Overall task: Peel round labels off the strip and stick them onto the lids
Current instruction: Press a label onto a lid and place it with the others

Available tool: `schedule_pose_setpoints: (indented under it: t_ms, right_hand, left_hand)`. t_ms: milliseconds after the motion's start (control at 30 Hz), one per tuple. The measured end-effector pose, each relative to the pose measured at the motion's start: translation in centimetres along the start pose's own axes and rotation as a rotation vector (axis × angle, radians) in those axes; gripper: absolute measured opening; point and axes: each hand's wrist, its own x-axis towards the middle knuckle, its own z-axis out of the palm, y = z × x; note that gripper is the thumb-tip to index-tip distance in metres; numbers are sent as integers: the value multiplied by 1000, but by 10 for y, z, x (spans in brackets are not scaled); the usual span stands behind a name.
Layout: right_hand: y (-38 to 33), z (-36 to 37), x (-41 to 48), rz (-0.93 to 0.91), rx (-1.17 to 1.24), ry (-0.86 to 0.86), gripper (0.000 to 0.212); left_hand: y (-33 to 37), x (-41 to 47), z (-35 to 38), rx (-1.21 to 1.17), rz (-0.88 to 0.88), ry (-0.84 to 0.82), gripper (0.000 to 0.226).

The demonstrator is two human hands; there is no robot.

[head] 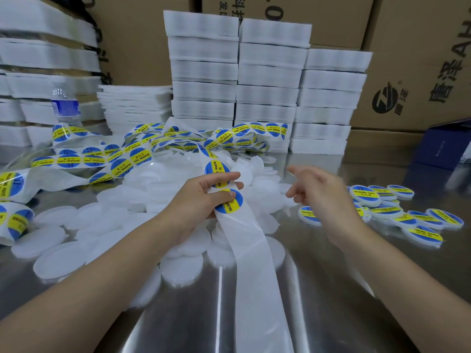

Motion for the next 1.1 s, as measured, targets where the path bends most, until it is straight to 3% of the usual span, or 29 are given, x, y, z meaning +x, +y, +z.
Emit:
schedule_pose_setpoints:
  t_ms: [167, 433, 667, 833, 1100]
  right_hand:
    - [15, 12, -7, -142, -518, -189, 42]
    - [22, 18, -12, -265, -672, -294, 62]
    - [27, 23, -11, -187, -588, -324, 80]
    - [22, 20, -8, -147, -536, -274, 80]
    - [4, 19, -12, 48, -16, -176, 70]
  left_hand:
    - [1, 0, 0, 16, -11, -1, 36]
    - [2, -1, 1, 28, -19, -3, 36]
    - [3, -2, 2, 32, -26, -4, 36]
    - [3, -3, 1, 40, -29, -7, 38]
    - [3, -4, 2, 99, -40, 7, 26]
